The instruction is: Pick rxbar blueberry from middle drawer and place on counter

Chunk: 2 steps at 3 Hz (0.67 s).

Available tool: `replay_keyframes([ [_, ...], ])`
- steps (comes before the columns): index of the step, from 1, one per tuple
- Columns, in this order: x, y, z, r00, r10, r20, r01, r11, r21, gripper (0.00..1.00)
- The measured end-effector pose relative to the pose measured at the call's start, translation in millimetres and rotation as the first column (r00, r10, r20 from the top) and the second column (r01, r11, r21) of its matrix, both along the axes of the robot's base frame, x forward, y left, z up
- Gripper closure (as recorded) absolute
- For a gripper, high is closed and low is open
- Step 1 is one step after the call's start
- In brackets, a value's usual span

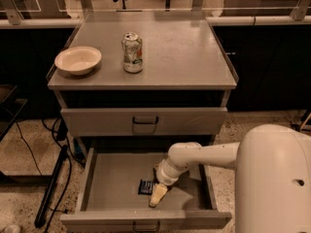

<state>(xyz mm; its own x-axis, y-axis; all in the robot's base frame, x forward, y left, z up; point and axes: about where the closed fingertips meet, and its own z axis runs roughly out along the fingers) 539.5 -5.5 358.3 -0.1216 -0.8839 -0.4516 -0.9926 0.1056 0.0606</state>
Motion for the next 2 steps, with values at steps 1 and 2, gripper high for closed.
replay_keyframes([
  [1,0.0,0.0,0.0,1.0000,0.000,0.000,0.000,1.000,0.000,0.37],
  [2,0.0,0.0,0.0,1.0000,0.000,0.000,0.000,1.000,0.000,0.60],
])
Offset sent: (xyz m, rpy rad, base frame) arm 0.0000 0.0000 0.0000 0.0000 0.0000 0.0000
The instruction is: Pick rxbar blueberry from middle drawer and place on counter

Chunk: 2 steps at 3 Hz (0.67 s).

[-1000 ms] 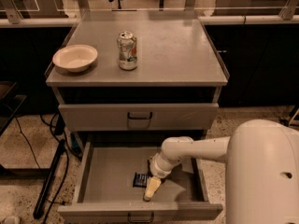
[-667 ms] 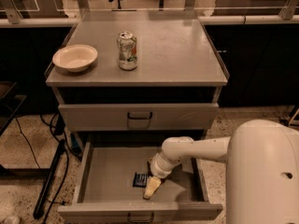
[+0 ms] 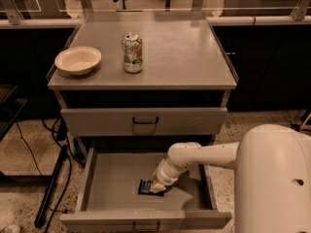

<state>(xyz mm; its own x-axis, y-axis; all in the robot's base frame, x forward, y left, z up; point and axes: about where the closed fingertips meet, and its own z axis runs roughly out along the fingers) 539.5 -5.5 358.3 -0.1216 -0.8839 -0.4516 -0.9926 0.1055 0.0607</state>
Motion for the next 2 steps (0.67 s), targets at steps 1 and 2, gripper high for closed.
replay_keyframes([
  [1,0.0,0.0,0.0,1.0000,0.000,0.000,0.000,1.000,0.000,0.83],
  [2,0.0,0.0,0.0,1.0000,0.000,0.000,0.000,1.000,0.000,1.00],
])
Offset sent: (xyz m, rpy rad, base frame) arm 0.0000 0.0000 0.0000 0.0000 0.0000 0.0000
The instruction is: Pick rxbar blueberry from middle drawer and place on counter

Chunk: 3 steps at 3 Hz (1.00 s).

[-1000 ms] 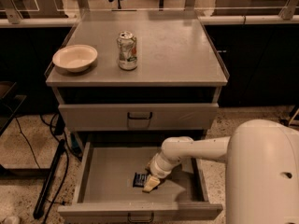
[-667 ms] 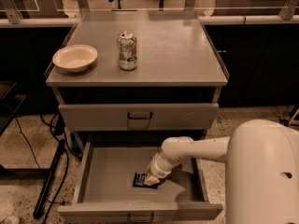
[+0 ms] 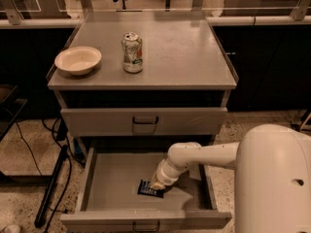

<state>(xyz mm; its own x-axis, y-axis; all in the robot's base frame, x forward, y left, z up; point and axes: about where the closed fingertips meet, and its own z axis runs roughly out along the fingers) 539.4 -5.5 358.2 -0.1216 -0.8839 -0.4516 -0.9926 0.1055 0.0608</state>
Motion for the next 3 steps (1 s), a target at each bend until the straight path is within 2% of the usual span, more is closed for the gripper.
replay_keyframes([
  [1,0.0,0.0,0.0,1.0000,0.000,0.000,0.000,1.000,0.000,0.86],
  [3,-0.1,0.1,-0.1,1.0000,0.000,0.000,0.000,1.000,0.000,0.39],
])
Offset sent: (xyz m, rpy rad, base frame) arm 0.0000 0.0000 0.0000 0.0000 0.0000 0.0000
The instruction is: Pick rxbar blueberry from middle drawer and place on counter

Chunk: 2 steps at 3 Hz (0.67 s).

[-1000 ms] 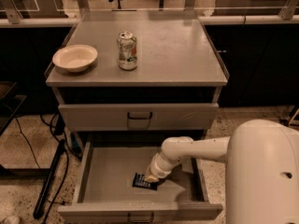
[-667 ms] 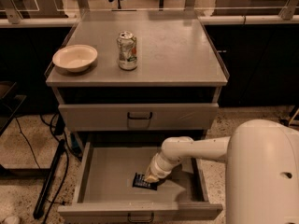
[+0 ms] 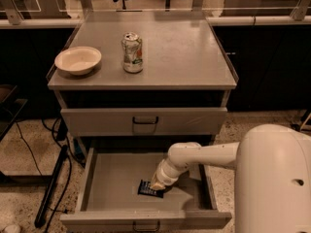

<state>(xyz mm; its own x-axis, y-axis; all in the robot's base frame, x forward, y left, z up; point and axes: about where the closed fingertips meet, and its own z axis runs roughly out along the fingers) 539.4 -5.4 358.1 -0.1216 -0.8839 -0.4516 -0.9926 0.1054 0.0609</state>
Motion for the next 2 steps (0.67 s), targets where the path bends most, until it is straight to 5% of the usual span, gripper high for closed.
replay_keyframes([
  [2,-2,-1,-10,0.9999,-0.007,-0.012,0.006,1.000,-0.014,0.00],
])
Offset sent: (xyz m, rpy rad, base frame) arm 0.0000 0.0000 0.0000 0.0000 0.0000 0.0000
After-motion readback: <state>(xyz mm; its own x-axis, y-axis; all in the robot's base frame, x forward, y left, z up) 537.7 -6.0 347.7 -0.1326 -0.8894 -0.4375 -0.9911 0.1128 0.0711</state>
